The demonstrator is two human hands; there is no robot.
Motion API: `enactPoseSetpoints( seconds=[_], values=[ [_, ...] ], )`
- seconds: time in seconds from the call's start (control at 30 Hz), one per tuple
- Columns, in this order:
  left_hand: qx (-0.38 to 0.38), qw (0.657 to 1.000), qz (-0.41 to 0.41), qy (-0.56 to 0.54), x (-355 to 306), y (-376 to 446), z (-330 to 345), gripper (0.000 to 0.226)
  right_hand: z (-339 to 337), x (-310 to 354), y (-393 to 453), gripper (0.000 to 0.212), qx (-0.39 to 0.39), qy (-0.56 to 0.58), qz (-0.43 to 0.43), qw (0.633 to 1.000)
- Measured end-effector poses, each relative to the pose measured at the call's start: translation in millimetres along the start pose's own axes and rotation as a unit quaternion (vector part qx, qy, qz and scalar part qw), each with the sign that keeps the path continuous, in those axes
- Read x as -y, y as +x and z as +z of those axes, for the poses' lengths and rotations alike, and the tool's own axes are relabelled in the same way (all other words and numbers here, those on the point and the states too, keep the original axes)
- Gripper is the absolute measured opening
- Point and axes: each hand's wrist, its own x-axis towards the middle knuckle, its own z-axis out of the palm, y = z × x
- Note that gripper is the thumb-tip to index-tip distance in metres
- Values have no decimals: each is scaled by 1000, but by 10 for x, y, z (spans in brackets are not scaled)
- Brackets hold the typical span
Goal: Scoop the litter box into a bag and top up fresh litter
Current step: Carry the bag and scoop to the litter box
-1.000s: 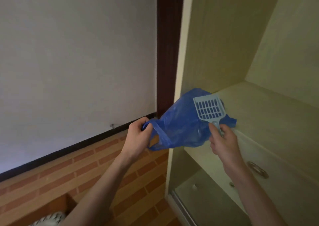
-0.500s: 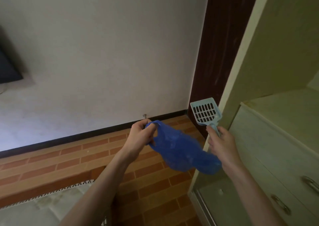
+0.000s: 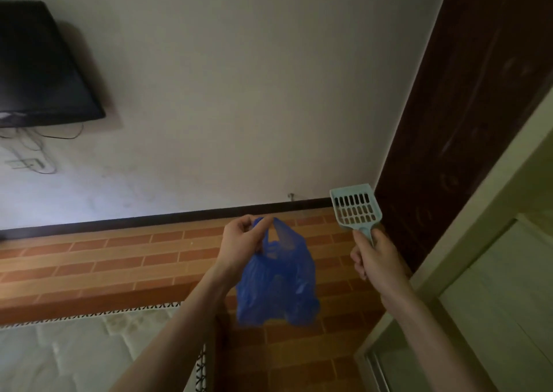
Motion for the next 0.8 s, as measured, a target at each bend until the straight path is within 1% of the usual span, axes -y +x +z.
enactPoseSetpoints(
  seconds=[0.1,0.23,0.27,0.37,0.47,0.53,0.7,0.8],
  values=[
    [-32,999,2,-6,5,293,-51,29,127,19,354,17,12,5,10,1000],
    [-97,995,2,-17,-37,668,-131,41,262,48,850,26,57,28,-9,998],
    [-109,994,1,-19,-51,753,-157,41,295,53,967,27,66,30,-16,997],
    [-127,992,3,-22,-84,1001,-244,30,405,93,1288,28,86,11,-45,995],
    [-167,986,4,-6,-54,1245,-323,29,542,141,1594,28,106,-11,-57,993],
    [-188,982,-3,0,-15,1399,-388,30,651,169,1794,26,123,-22,-56,991],
    [-220,975,-19,29,118,1829,-613,32,1030,249,2349,24,195,-54,-23,979],
    [-239,970,-29,27,190,2117,-768,30,1345,253,2673,27,210,-74,-15,975]
  ],
)
